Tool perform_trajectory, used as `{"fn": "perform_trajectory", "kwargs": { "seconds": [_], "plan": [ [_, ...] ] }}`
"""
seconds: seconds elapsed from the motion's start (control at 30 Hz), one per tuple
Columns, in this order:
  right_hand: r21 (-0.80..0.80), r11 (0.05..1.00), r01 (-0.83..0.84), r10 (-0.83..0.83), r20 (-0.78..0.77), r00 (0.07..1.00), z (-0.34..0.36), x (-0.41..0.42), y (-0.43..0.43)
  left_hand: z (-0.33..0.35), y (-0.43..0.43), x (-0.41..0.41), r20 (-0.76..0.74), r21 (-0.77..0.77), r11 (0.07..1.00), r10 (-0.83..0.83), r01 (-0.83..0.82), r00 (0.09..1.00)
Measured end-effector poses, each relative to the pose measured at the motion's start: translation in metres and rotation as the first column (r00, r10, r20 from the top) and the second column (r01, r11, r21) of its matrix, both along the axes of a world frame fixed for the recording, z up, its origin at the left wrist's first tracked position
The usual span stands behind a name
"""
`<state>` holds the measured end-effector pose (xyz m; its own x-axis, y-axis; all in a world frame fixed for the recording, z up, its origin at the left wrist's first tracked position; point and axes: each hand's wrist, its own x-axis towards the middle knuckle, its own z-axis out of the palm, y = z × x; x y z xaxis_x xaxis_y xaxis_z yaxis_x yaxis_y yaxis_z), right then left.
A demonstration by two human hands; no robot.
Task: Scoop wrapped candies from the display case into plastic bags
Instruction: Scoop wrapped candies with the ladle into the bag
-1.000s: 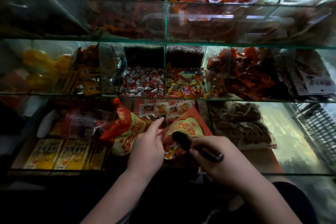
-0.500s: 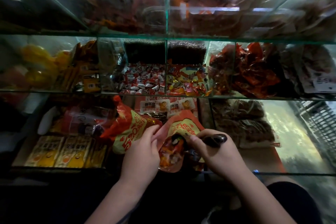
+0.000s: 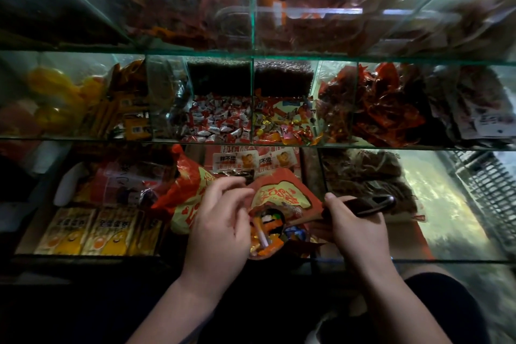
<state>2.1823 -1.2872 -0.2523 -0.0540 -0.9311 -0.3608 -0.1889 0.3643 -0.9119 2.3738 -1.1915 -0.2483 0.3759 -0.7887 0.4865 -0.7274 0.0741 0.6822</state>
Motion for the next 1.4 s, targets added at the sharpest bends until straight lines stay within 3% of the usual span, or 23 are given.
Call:
{"fn": "perform_trajectory", "kwargs": {
  "seconds": [0.07, 0.1, 0.17, 0.27, 0.4, 0.5, 0.6, 0.8, 0.93, 1.13, 1.33, 1.4],
  "plan": [
    [0.035, 0.996, 0.086, -0.09, 0.128, 0.988, 0.004, -0.004, -0.001, 0.001, -0.003, -0.007, -0.043, 0.067, 0.994, -0.078, 0.081, 0.996],
    [0.058, 0.991, 0.125, -0.133, 0.176, 0.975, 0.006, -0.006, -0.001, -0.001, -0.006, -0.009, -0.068, 0.177, 0.981, -0.072, 0.083, 0.995],
    [0.081, 0.98, 0.18, -0.194, 0.216, 0.957, 0.007, -0.01, -0.001, -0.008, -0.011, -0.011, -0.036, 0.435, 0.9, -0.011, 0.026, 0.999],
    [0.092, 0.972, 0.214, -0.231, 0.249, 0.94, 0.006, -0.021, -0.003, -0.011, -0.02, -0.011, -0.03, 0.676, 0.737, 0.002, 0.019, 1.0],
    [0.145, 0.964, 0.224, -0.26, 0.314, 0.913, 0.012, -0.034, -0.004, -0.013, -0.035, -0.02, -0.024, 0.825, 0.564, -0.036, 0.04, 0.999],
    [0.138, 0.962, 0.236, -0.271, 0.382, 0.883, 0.019, -0.042, -0.002, -0.02, -0.041, -0.028, -0.067, 0.854, 0.511, -0.069, 0.093, 0.995],
    [0.145, 0.966, 0.215, -0.257, 0.421, 0.87, 0.032, -0.048, 0.004, -0.023, -0.038, -0.034, -0.115, 0.808, 0.572, -0.082, 0.141, 0.99],
    [0.031, 0.997, 0.066, -0.073, 0.509, 0.858, 0.064, -0.049, 0.018, -0.023, -0.028, -0.039, -0.129, 0.653, 0.743, -0.083, 0.147, 0.988],
    [-0.07, 0.997, 0.043, 0.003, 0.548, 0.837, 0.08, -0.047, 0.028, -0.019, -0.028, -0.04, -0.045, 0.537, 0.84, -0.065, 0.079, 0.997],
    [-0.125, 0.991, 0.055, 0.03, 0.593, 0.805, 0.096, -0.044, 0.027, -0.006, -0.046, -0.041, 0.024, 0.424, 0.903, -0.084, 0.066, 0.996],
    [-0.058, 0.973, 0.225, -0.101, 0.765, 0.636, 0.095, -0.032, -0.016, 0.03, -0.133, -0.018, 0.025, 0.348, 0.908, -0.257, 0.233, 0.966],
    [-0.108, 0.958, 0.264, -0.108, 0.719, 0.687, 0.091, -0.018, -0.033, 0.038, -0.163, -0.008, 0.008, 0.396, 0.893, -0.237, 0.215, 0.971]
  ]
}}
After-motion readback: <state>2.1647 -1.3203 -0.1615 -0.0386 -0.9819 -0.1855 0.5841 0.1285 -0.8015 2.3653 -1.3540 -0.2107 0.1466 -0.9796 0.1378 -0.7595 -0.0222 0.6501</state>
